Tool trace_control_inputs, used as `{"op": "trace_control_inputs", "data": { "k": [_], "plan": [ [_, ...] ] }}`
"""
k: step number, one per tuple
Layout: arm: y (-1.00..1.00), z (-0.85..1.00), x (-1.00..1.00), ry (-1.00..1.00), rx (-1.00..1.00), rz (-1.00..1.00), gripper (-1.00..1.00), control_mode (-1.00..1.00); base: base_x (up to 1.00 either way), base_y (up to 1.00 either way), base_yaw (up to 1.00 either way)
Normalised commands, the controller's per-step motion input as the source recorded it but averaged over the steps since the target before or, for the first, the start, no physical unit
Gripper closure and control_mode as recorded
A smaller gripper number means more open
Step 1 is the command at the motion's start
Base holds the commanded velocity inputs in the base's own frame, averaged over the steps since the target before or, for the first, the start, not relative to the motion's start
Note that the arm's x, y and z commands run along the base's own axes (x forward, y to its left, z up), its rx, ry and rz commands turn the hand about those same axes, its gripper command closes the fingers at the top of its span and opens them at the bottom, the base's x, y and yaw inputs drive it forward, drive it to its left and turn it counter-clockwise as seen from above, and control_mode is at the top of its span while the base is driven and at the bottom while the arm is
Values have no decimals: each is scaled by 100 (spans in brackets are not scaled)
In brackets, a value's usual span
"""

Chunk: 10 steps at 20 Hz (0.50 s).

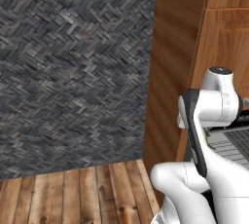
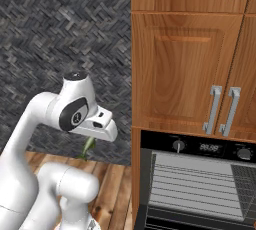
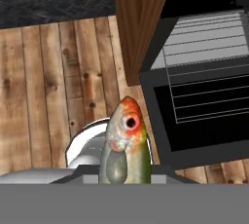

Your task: Take the fish from the oven and place it on the plate on the counter.

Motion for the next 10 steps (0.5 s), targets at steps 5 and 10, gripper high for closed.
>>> {"op": "trace_control_inputs", "data": {
  "k": [5, 10],
  "plan": [
    [27, 2, -8, -20, 0, 0, 100, -100, 0, 0, 0],
    [27, 6, 0, -8, 0, 0, 100, -100, 0, 0, 0]
  ]
}}
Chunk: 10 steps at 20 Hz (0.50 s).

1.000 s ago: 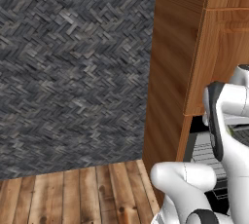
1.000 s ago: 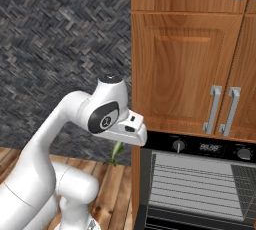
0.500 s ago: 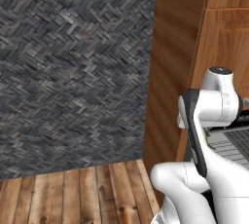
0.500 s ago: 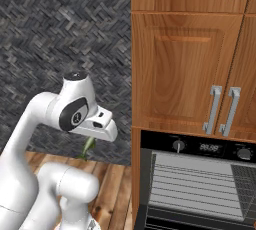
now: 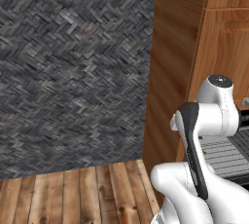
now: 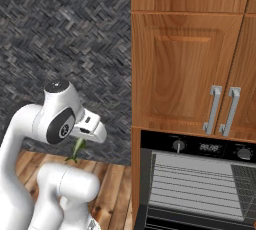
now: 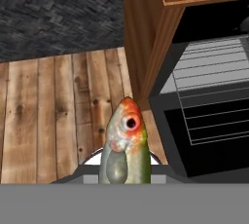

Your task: Take the fish from the oven and place it on the plate on the counter.

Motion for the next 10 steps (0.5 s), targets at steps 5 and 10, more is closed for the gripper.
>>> {"op": "trace_control_inputs", "data": {
  "k": [5, 10],
  "plan": [
    [5, 0, 0, 0, 1, 0, 100, -100, 0, 0, 0],
    [0, 0, 0, 0, 0, 0, 100, -100, 0, 0, 0]
  ]
}}
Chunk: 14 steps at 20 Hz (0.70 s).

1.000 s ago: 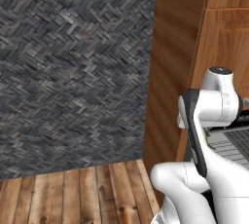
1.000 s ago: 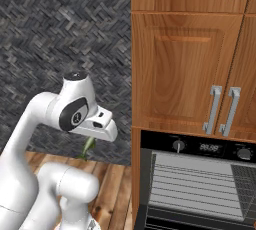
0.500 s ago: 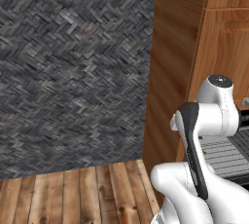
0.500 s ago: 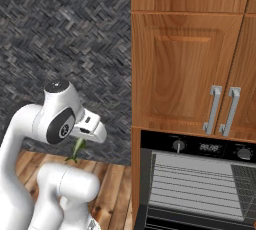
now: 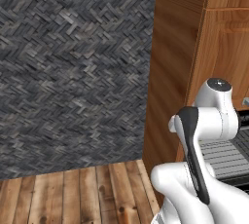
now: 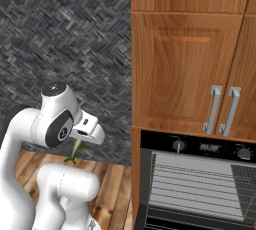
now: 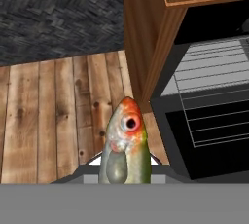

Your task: Take the fish from the oven and place it on the plate on the counter.

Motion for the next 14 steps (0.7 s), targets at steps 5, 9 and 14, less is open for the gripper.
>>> {"op": "trace_control_inputs", "data": {
  "k": [5, 9, 14],
  "plan": [
    [0, 0, 0, 0, 0, 0, 100, -100, 0, 0, 0],
    [3, 0, 0, 0, 0, 0, 100, -100, 0, 0, 0],
    [8, 0, 0, 0, 0, 0, 100, -100, 0, 0, 0]
  ]
}}
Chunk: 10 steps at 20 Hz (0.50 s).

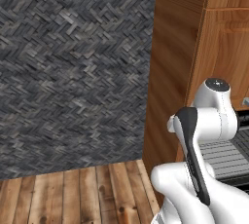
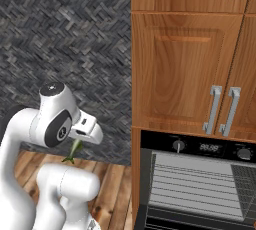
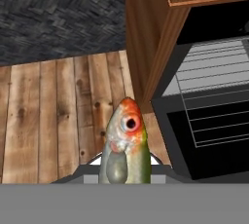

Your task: Take the fish from the oven and place it on the plate on the counter.

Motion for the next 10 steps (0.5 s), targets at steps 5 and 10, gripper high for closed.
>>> {"op": "trace_control_inputs", "data": {
  "k": [5, 10],
  "plan": [
    [24, 0, -2, 0, -4, 1, 100, -100, 0, 0, 0],
    [0, 0, 0, 0, 0, 0, 100, 100, 0, 0, 0]
  ]
}}
